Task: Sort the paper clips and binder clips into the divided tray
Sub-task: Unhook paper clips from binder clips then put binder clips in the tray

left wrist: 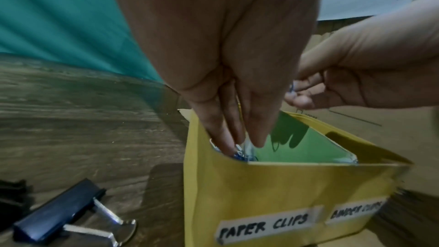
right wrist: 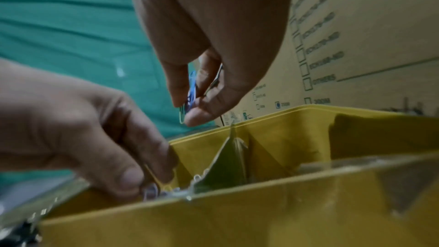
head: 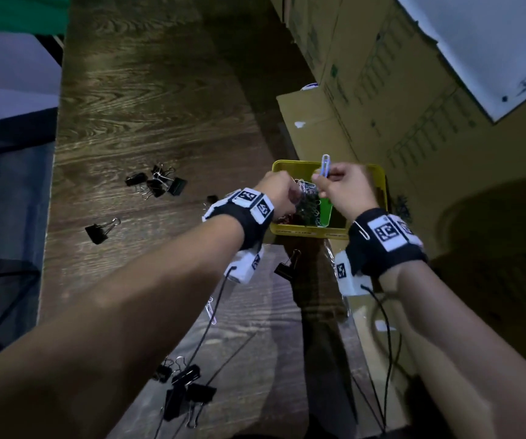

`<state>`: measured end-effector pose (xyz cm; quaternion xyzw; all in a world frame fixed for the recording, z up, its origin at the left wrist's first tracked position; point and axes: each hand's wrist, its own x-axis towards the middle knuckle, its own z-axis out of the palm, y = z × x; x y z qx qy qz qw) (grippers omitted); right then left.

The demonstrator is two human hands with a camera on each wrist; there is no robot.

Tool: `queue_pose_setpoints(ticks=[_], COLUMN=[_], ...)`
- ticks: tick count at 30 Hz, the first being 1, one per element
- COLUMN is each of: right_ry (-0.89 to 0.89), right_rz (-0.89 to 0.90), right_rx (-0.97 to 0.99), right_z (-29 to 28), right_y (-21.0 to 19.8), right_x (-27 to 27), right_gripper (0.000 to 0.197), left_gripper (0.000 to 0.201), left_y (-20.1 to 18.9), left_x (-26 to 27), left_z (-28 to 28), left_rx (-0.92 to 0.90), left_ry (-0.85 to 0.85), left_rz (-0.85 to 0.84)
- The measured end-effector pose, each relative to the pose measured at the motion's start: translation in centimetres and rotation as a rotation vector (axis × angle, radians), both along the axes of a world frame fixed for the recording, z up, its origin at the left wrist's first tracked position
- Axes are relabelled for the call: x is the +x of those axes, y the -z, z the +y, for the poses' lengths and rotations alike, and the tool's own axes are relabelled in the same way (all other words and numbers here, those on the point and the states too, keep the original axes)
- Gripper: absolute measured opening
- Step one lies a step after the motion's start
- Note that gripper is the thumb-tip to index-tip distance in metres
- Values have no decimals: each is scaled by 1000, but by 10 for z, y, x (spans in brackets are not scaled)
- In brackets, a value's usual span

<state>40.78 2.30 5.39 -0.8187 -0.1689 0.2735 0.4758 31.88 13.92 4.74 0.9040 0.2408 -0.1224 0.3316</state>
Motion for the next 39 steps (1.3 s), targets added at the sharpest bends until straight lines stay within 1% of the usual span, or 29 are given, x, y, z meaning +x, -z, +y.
queue_pose_setpoints(ticks=[1, 2, 3, 5, 7, 9, 11, 12, 14, 16, 18, 19, 20, 21, 22, 23, 24, 25, 26, 28, 30, 32, 34, 35, 39], right_ry=[-63, -130, -203, -337, -414, -439, -455, -466, -524, -673, -888, -982, -1055, -1106, -1135, -1148, -1145, -1133, -1121, -1121, -1142, -1133, -1124, -1136, -1214], right_rz=[-65, -117, -164, -244, -284, -347, -441, -484, -536, -540, -501, -465, -423, -394, -384, -399, -426, -451, -468, -485, -474, -436, -410, -421, -579], right_rx=[-88, -180, -277, -451, -548, -588, -554, -495, -312, -184, -166, -195, -245, -301, -361, -412, -455, -478, -491, -485, -455, -439, -423, -445, -589], right_z=[4, 9, 13, 21, 24, 25, 24, 23, 21, 17, 14, 12, 11, 11, 11, 12, 13, 14, 17, 23, 28, 29, 25, 23, 19], right_y=[2, 4, 5, 7, 5, 1, -3, -5, -7, -2, 13, 24, 36, 48, 60, 69, 77, 81, 83, 86, 81, 80, 79, 78, 71], right_x=[1, 1, 0, -4, -9, -15, -21, -27, -46, -76, -112, -131, -149, -166, -182, -195, -205, -213, -218, -222, -221, -218, -217, -218, -228], right_gripper=[12, 14, 18, 33, 46, 46, 41, 38, 32, 26, 28, 34, 44, 59, 74, 88, 95, 98, 96, 85, 69, 51, 35, 32, 35], left_gripper=[25, 26, 25, 18, 12, 10, 9, 10, 14, 25, 44, 58, 73, 85, 91, 91, 89, 84, 77, 62, 50, 35, 24, 21, 18], left_y=[0, -1, -1, -3, -4, -4, -1, 3, 15, 32, 47, 55, 62, 68, 71, 72, 72, 72, 70, 71, 71, 71, 70, 72, 72], left_x=[-4, -8, -14, -29, -49, -74, -105, -121, -156, -190, -221, -233, -243, -250, -253, -253, -252, -251, -249, -248, -249, -251, -254, -255, -256], left_z=[3, 6, 9, 18, 30, 46, 59, 65, 69, 64, 50, 43, 35, 27, 19, 11, 3, -5, -12, -21, -26, -27, -27, -27, -29], left_rx=[-14, -45, -86, -181, -274, -207, -86, -18, 107, 119, 105, 109, 108, 103, 97, 96, 101, 113, 134, 160, 165, 200, 195, 200, 167], left_ry=[0, -35, -95, -242, -358, -360, -266, -208, -100, -26, 0, -2, -15, -37, -71, -102, -127, -149, -159, -178, -206, -190, -133, -104, -34], left_rz=[-25, -67, -122, -223, -263, -245, -157, -97, 50, 199, 277, 282, 278, 264, 253, 235, 221, 205, 200, 184, 148, 62, 72, 83, 149])
